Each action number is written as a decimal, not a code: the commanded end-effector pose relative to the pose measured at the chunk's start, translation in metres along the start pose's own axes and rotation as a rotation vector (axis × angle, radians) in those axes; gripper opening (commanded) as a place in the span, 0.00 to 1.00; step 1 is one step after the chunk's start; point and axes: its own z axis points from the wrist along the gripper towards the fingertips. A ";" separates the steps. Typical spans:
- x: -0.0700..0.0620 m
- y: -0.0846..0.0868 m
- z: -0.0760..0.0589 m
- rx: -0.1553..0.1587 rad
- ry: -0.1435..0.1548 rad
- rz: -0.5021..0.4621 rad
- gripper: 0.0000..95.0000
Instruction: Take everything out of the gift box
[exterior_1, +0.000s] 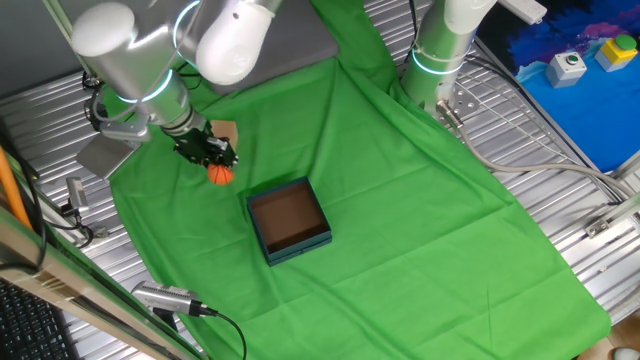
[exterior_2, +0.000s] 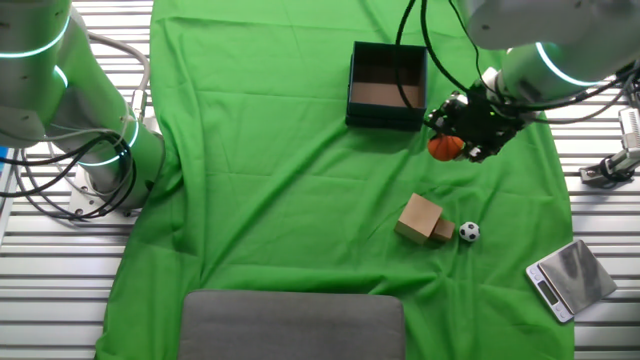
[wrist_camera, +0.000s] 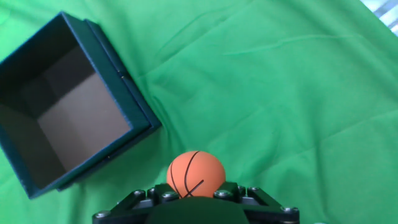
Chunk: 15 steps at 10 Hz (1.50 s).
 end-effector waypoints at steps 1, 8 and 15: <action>0.001 0.001 0.000 0.034 0.030 0.054 0.00; 0.026 -0.055 0.019 0.071 0.014 -0.016 0.00; 0.038 -0.075 0.038 0.117 -0.037 -0.048 1.00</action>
